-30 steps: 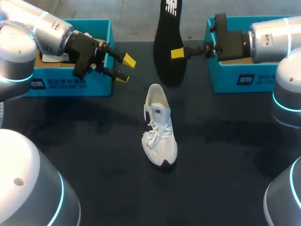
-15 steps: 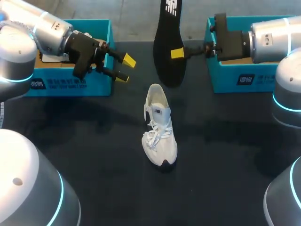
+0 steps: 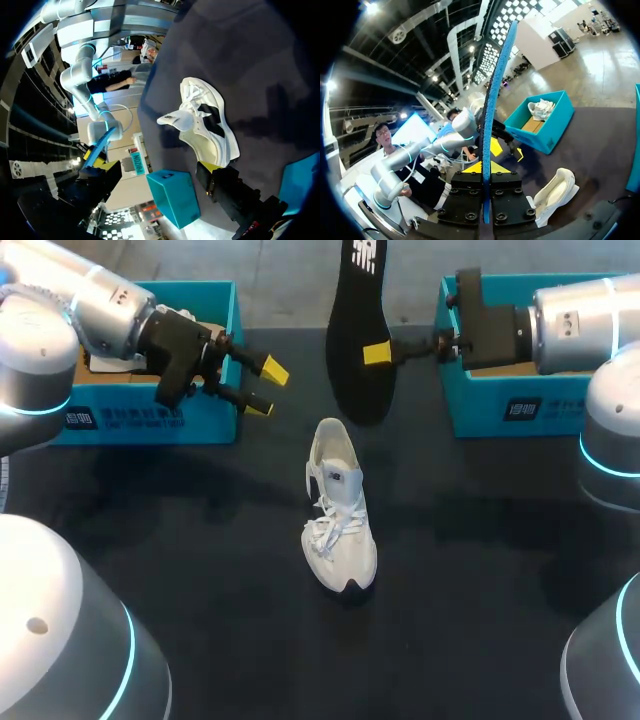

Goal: Take the shoe out of the shoebox, open the shoe tongue, remove and reinsert the insole, then place the shoe into the shoebox

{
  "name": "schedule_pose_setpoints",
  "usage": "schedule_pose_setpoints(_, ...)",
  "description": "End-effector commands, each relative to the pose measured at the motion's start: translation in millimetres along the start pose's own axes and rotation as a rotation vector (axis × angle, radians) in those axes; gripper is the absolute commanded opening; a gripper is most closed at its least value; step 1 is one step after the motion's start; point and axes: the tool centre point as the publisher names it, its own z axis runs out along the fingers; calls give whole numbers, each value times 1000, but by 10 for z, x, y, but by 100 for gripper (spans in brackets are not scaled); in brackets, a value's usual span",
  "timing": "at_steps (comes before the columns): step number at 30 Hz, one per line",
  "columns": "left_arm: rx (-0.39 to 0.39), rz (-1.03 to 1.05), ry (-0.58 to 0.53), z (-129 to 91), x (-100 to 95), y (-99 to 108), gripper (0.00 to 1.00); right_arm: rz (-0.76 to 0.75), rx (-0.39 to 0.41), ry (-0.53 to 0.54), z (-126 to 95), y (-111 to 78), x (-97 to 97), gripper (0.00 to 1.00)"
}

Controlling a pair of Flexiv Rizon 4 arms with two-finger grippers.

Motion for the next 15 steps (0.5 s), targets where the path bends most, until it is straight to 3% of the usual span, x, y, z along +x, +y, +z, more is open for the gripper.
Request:
schedule_pose_setpoints(1,-4,-22,8,26,67,39,100,-25,-13,9,46,49,-167,0)
schedule_pose_setpoints(15,1,-138,-22,159,416,356,100,-170,-3,-32,159,93,-755,0)
